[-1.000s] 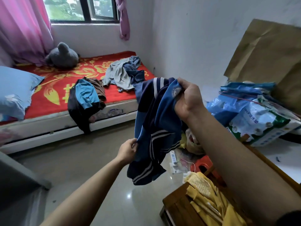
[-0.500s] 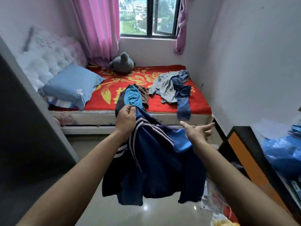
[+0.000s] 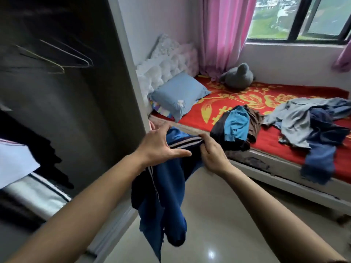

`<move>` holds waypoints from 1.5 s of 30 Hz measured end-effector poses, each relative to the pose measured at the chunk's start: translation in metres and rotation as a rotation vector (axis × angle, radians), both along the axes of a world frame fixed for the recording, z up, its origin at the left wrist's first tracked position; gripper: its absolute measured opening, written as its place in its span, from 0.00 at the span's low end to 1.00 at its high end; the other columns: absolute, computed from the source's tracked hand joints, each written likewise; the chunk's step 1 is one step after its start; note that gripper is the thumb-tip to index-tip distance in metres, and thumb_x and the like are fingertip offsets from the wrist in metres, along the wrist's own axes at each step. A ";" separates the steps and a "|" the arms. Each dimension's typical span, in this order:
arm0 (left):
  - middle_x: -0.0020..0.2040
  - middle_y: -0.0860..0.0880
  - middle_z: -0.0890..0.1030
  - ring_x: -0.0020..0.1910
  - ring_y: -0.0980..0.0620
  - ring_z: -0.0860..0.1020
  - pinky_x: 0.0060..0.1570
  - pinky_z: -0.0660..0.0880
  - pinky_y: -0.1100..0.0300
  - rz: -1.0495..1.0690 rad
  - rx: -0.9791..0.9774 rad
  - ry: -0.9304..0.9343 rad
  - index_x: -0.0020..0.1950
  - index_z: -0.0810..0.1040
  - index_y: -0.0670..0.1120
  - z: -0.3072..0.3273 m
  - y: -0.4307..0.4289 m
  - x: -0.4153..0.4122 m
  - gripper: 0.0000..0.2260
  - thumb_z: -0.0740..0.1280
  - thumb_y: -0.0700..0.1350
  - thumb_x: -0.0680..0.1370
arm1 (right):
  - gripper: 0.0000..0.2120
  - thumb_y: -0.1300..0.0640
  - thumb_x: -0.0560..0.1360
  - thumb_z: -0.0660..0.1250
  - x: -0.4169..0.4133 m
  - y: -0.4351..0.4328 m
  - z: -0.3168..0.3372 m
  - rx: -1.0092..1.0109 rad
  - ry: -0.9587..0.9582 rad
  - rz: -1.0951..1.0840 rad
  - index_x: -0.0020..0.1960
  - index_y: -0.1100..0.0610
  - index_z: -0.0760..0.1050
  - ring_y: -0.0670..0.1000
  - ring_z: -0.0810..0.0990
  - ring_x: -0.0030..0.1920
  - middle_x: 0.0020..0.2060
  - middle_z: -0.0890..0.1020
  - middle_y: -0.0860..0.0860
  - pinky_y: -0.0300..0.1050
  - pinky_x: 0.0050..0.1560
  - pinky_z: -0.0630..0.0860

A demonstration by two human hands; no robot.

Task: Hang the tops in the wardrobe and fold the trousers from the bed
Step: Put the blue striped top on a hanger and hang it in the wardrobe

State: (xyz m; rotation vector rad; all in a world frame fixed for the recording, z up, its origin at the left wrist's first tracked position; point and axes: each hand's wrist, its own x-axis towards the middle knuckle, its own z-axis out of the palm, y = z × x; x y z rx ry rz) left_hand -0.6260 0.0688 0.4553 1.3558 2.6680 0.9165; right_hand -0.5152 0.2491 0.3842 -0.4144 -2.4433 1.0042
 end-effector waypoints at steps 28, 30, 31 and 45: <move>0.42 0.47 0.80 0.43 0.43 0.79 0.42 0.72 0.51 0.650 0.260 -0.064 0.57 0.75 0.46 -0.056 -0.244 -0.280 0.11 0.54 0.40 0.81 | 0.07 0.58 0.68 0.66 -0.339 -0.143 0.117 0.164 0.094 0.066 0.42 0.48 0.71 0.53 0.75 0.40 0.34 0.76 0.42 0.46 0.41 0.69; 0.46 0.47 0.82 0.46 0.45 0.80 0.48 0.75 0.49 0.632 0.341 -0.124 0.59 0.76 0.47 -0.043 -0.248 -0.290 0.13 0.55 0.41 0.81 | 0.08 0.52 0.70 0.68 -0.359 -0.139 0.107 0.210 -0.046 0.106 0.39 0.47 0.68 0.54 0.75 0.41 0.36 0.77 0.44 0.46 0.41 0.71; 0.48 0.46 0.83 0.49 0.43 0.80 0.52 0.75 0.47 0.655 0.384 -0.139 0.60 0.77 0.47 -0.038 -0.250 -0.296 0.14 0.55 0.42 0.81 | 0.10 0.49 0.71 0.69 -0.369 -0.139 0.100 0.249 -0.097 0.137 0.38 0.47 0.68 0.53 0.75 0.40 0.35 0.77 0.44 0.44 0.37 0.70; 0.35 0.55 0.76 0.35 0.50 0.77 0.37 0.67 0.56 1.099 0.425 0.199 0.47 0.69 0.50 0.039 -0.226 -0.374 0.04 0.63 0.43 0.76 | 0.20 0.34 0.75 0.65 -0.535 -0.151 0.113 0.320 -0.223 0.738 0.40 0.50 0.79 0.51 0.82 0.41 0.35 0.83 0.48 0.51 0.47 0.80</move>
